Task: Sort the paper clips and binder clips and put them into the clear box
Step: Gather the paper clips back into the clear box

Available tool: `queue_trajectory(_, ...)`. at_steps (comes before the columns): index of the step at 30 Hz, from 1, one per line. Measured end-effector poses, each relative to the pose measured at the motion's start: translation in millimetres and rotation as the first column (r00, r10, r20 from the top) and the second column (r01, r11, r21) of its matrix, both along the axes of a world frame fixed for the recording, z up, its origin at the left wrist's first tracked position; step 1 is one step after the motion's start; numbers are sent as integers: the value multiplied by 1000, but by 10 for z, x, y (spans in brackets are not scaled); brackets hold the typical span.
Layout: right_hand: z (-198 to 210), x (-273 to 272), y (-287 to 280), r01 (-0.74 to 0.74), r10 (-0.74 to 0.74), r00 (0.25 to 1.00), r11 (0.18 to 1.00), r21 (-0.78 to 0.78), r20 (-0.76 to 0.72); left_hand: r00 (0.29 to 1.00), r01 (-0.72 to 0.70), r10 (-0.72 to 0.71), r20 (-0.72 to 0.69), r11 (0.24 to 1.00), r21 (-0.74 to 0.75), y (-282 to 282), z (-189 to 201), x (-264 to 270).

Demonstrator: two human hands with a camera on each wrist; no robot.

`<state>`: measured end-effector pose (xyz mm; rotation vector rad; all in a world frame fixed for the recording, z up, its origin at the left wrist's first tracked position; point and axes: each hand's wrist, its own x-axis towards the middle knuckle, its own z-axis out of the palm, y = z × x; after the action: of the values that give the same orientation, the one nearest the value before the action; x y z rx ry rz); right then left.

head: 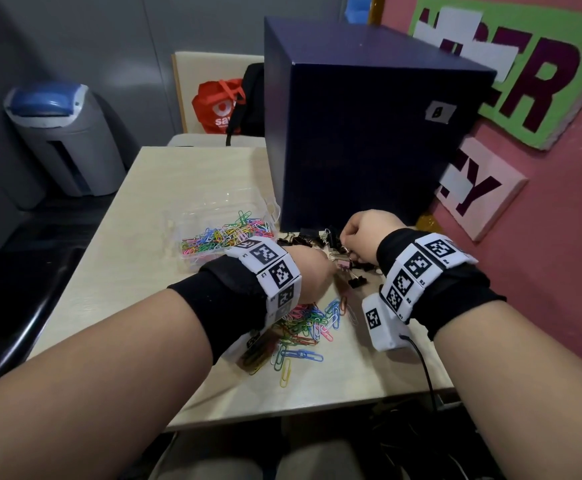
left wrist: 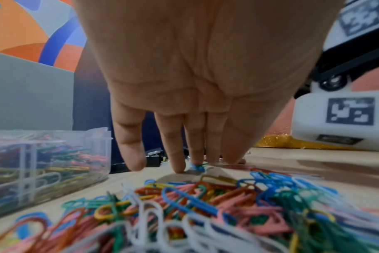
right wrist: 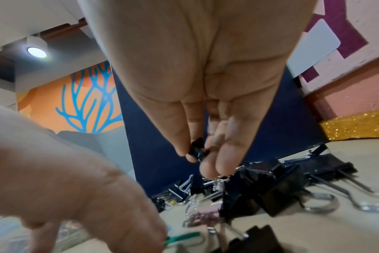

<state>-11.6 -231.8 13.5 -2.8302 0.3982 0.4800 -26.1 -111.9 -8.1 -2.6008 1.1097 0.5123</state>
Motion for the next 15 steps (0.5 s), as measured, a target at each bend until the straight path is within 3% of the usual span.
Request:
queue_trajectory(5, 22, 20, -17, -9, 9, 1000, 985, -172, -1, 996, 70, -68, -57, 997, 35, 98, 46, 14)
queue_trajectory(10, -62, -19, 103, -269, 129, 931, 876, -401, -342, 998, 54, -57, -24, 994, -94, 79, 62, -7)
queue_trajectory(15, -123, -50, 98, -385, 187, 892, 790, -477, -411, 991, 123, -128, -48, 989, -87, 50, -48, -74)
